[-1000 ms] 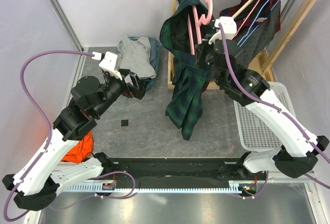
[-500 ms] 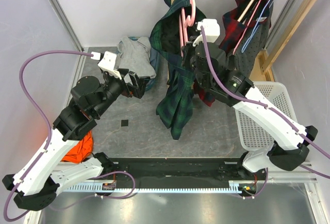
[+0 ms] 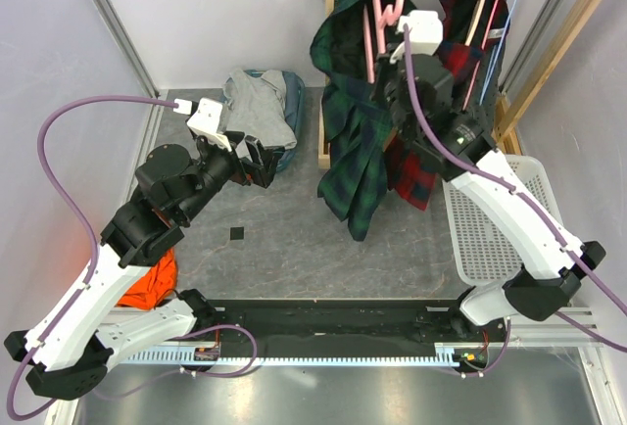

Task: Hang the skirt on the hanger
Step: Place the hanger at the clothesline.

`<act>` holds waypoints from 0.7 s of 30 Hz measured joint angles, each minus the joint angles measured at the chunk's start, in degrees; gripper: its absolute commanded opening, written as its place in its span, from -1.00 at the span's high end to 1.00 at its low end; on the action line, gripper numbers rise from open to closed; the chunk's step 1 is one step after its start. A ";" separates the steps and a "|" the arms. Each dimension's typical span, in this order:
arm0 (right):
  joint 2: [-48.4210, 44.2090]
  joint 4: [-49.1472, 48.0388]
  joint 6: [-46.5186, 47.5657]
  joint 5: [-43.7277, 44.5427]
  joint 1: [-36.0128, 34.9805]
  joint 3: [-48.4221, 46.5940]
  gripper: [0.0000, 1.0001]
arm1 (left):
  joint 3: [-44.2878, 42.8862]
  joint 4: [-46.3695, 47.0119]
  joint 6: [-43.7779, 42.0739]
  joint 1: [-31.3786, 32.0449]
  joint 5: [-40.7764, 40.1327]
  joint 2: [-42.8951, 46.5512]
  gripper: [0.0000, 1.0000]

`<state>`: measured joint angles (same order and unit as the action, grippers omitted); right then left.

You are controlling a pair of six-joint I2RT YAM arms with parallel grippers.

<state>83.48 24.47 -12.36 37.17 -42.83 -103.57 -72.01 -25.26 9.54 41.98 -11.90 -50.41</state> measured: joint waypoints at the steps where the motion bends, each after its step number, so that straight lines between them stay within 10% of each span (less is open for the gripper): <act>1: 0.00 -0.04 0.50 -1.09 1.44 -0.22 1.00 | 0.00 -0.02 0.00 0.00 0.02 0.00 -0.99; 21: 12.81 1.46 5.20 -23.85 19.71 -12.98 1.00 | 2.23 -1.46 0.00 0.00 0.02 1.27 -0.99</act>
<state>96.29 25.93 -7.16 13.32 -23.11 -116.55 -69.78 -26.72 9.54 41.98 -11.88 -49.15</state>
